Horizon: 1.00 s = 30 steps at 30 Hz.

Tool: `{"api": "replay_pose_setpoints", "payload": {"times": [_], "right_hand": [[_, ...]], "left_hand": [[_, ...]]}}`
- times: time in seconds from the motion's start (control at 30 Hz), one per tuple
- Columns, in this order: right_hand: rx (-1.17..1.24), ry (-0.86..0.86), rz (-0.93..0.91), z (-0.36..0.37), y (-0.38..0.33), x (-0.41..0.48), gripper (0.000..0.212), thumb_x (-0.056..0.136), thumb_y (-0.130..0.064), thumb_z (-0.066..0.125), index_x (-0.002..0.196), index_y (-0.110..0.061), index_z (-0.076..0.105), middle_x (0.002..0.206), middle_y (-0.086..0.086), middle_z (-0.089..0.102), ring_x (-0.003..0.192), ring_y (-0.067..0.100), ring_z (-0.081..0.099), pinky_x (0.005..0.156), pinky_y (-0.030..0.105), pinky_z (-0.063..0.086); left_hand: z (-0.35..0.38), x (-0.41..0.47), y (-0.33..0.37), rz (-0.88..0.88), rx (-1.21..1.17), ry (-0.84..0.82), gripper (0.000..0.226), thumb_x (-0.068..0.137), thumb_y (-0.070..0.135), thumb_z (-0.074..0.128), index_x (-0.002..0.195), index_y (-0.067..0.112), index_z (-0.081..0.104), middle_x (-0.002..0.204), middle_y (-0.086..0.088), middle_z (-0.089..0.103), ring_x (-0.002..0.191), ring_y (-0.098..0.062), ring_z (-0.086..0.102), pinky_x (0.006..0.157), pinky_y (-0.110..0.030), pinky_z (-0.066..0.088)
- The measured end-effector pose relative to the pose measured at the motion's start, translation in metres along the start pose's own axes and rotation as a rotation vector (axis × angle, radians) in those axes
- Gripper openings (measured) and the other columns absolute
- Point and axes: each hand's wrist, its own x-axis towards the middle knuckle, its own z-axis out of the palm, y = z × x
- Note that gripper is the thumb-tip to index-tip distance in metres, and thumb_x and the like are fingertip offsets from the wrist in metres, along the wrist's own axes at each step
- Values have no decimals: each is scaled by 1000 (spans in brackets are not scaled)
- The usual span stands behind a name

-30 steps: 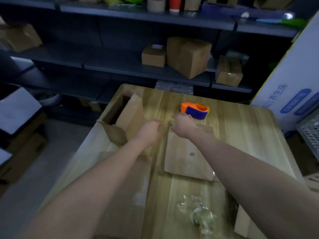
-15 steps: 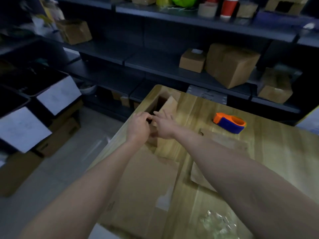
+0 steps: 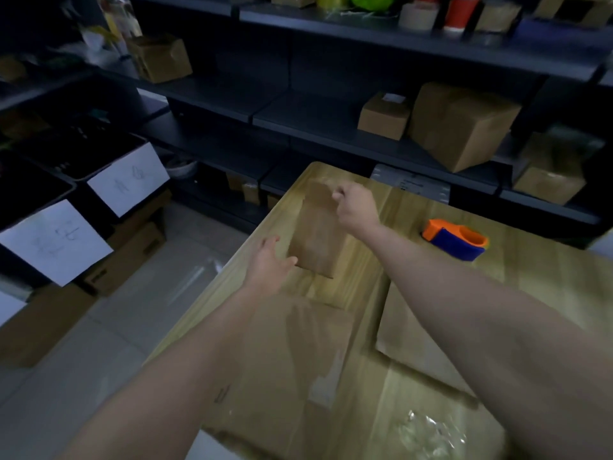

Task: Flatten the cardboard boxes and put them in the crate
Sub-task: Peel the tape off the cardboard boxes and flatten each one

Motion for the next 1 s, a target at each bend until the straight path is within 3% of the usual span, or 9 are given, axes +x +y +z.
{"api": "replay_pose_setpoints", "payload": {"times": [0.23,0.37,0.43,0.57,0.7,0.77,0.8,0.87,1.0], "right_hand": [[119,293,254,-74,29,-8,15,97,-13,41,88,-11,54,81,1,52,81,21,51,68,31,37],[154,356,462,-116,58,-23,18,96,-21,46,95,-13,61,90,5,59,86,24,56,76,37,50],[177,370,534,-133,73,-37,17,92,-19,47,85,-12,61,83,5,59,79,25,57,67,35,48],[224,372,677,-163,103,-72,21,87,-20,54,68,-11,50,68,4,50,66,26,52,55,29,40],[241,288,766,-189,140,-113,21,91,-22,52,75,-8,50,81,10,55,61,23,49,46,29,36],[42,172,709,-195,155,-133,25,90,-27,54,103,-5,54,105,16,56,83,28,55,61,33,46],[-81,108,647,-196,161,-141,45,88,-36,57,123,-8,48,123,18,50,105,33,52,79,38,47],[-184,2,457,-200,165,-153,81,80,-62,58,143,-19,32,148,10,30,136,36,25,107,49,29],[-168,-77,251,-204,166,-160,100,72,-76,54,150,-28,16,160,-1,5,146,27,-7,115,52,4]], "left_hand": [[22,-7,47,148,-324,-28,111,62,50,81,146,33,10,146,3,19,132,-16,30,103,-38,33],[32,-18,89,280,-342,-194,132,48,53,85,145,44,-3,154,11,1,142,-18,11,112,-48,20],[39,-25,110,341,-306,-282,139,46,55,85,144,44,-12,155,11,-6,143,-18,4,113,-49,16],[63,-41,143,419,-143,-490,139,47,59,84,142,46,-17,150,18,-23,143,-14,-10,114,-43,9],[93,-58,160,416,-43,-556,115,60,44,83,147,39,7,148,11,3,136,-22,21,107,-35,29],[107,-67,164,400,-56,-556,108,62,42,82,146,34,15,140,6,17,128,-21,33,98,-30,34],[113,-71,166,377,-78,-556,107,60,44,82,145,34,17,137,5,22,126,-21,36,99,-31,35],[122,-76,171,318,-131,-556,106,56,51,79,141,38,17,137,1,30,124,-21,39,103,-38,38],[130,-80,188,199,-281,-500,100,56,60,72,137,37,18,134,-5,37,117,-26,47,98,-44,44]]}}
